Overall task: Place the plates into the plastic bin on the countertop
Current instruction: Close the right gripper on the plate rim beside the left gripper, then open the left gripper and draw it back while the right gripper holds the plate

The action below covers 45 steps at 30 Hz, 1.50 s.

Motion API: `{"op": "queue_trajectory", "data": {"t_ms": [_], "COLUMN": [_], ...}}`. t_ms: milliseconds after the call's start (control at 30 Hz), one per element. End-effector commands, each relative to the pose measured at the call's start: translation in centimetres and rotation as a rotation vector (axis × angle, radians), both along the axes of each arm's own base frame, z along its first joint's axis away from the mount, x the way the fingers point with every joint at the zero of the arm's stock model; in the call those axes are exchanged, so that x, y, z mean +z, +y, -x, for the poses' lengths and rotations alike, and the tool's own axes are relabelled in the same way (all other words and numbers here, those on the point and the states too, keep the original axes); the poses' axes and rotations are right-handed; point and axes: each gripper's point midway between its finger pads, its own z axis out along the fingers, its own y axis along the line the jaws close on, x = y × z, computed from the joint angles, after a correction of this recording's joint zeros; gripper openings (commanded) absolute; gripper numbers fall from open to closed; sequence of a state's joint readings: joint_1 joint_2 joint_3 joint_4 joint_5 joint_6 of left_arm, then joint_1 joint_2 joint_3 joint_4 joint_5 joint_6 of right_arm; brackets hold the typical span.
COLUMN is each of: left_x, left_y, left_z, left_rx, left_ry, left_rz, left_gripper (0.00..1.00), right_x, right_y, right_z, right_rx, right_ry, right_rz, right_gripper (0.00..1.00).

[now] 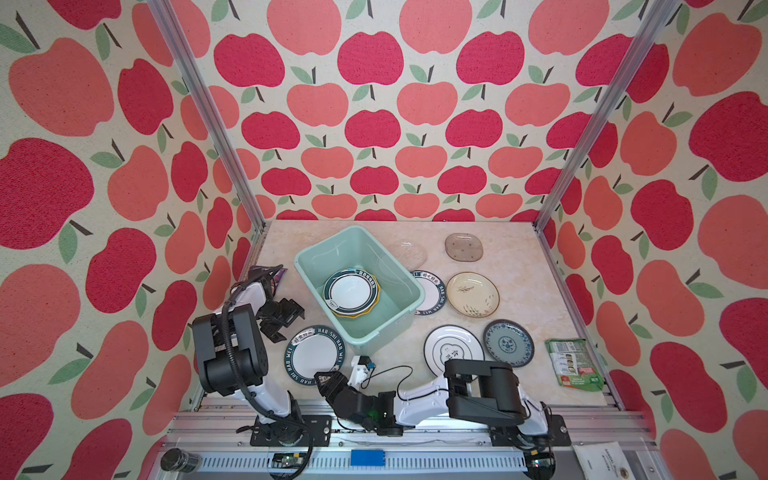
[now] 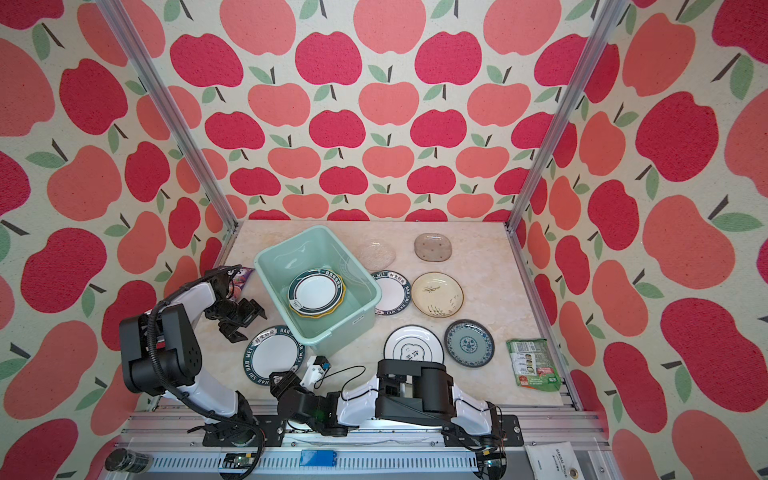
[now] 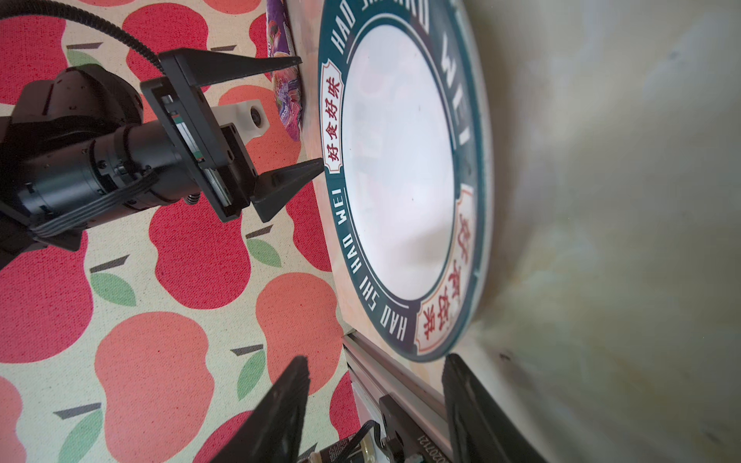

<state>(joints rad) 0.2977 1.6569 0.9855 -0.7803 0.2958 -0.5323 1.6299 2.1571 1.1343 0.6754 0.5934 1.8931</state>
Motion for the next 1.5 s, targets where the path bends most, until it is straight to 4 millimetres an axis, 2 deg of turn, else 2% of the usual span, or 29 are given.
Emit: {"op": "queue_trajectory", "data": {"t_ms": [0,133,333,900,1167,1367,1467], "left_x": [-0.5,-0.8,-0.8,-0.5,0.1,1.9,3.2], "left_y": [-0.3,-0.4,-0.5,-0.3,-0.5,0.8,1.7], "left_z": [0.7,1.1,1.6,2.3,2.1,1.9,2.0], "left_rx": [-0.018,-0.017,-0.022,-0.023,-0.004,0.041,0.089], "left_ry": [0.021,0.03,0.043,0.038,0.011,-0.059,-0.103], "left_rz": [0.007,0.006,-0.005,-0.025,-0.001,0.009,0.025], "left_gripper": [0.81,0.76,0.64,0.62,0.69,0.83,0.85], "right_x": [-1.0,-1.3,-1.6,-1.4,-0.9,1.3,2.9], "right_y": [-0.1,0.0,0.5,0.5,0.5,1.1,1.1], "right_z": [-1.3,-1.5,-1.7,-1.7,-1.6,-1.6,-1.7], "right_rx": [-0.041,-0.043,-0.031,-0.014,0.0,0.041,0.063], "right_ry": [-0.003,-0.002,0.009,0.003,-0.009,-0.086,-0.132], "right_rz": [0.035,0.043,0.046,0.062,0.057,0.053,0.069], "right_gripper": [0.53,0.53,0.37,0.06,0.0,0.0,0.0]}}
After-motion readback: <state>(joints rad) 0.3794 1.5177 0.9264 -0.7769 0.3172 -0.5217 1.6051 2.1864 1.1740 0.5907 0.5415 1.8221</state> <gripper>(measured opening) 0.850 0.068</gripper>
